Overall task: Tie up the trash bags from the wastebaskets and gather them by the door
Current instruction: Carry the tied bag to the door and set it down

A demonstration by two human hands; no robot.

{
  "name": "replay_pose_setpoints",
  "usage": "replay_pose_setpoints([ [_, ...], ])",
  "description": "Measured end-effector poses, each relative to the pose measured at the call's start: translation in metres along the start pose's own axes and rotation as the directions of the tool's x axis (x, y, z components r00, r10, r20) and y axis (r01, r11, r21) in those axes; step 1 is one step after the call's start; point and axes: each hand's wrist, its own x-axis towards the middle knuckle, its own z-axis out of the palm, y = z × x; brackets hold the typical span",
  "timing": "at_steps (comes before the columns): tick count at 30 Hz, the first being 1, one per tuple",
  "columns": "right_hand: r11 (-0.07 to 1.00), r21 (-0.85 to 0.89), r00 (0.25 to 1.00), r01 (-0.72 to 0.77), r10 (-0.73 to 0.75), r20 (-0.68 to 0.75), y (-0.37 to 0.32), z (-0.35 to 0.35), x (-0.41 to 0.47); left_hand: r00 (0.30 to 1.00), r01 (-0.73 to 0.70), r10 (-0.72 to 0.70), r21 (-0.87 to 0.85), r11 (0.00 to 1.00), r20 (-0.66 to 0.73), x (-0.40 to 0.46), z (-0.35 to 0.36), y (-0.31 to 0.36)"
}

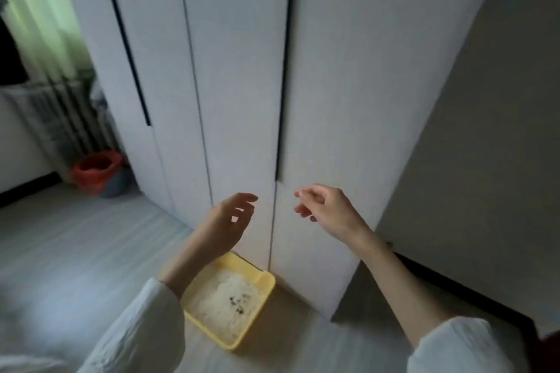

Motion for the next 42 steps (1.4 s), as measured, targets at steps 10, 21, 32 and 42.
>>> replay_pose_setpoints([
  [10,0.983,0.053,0.952,0.176,-0.184,0.246,-0.153,0.238,0.176,0.956,0.185,-0.155,0.102,0.977,-0.247,0.064,-0.240,-0.177],
  [21,0.959,0.063,0.879,0.276,-0.279,0.387,-0.258,0.431,0.380,0.881,0.324,-0.273,0.071,0.943,-0.387,0.184,-0.413,-0.354],
  [32,0.952,0.094,0.818,0.292,-0.299,0.492,-0.375,0.632,0.591,0.819,0.441,-0.390,0.029,0.897,-0.422,0.314,-0.596,-0.542],
  [42,0.985,0.087,0.867,0.151,-0.175,0.467,-0.425,0.825,0.762,0.861,0.476,-0.444,0.084,0.875,-0.249,0.445,-0.744,-0.747],
])
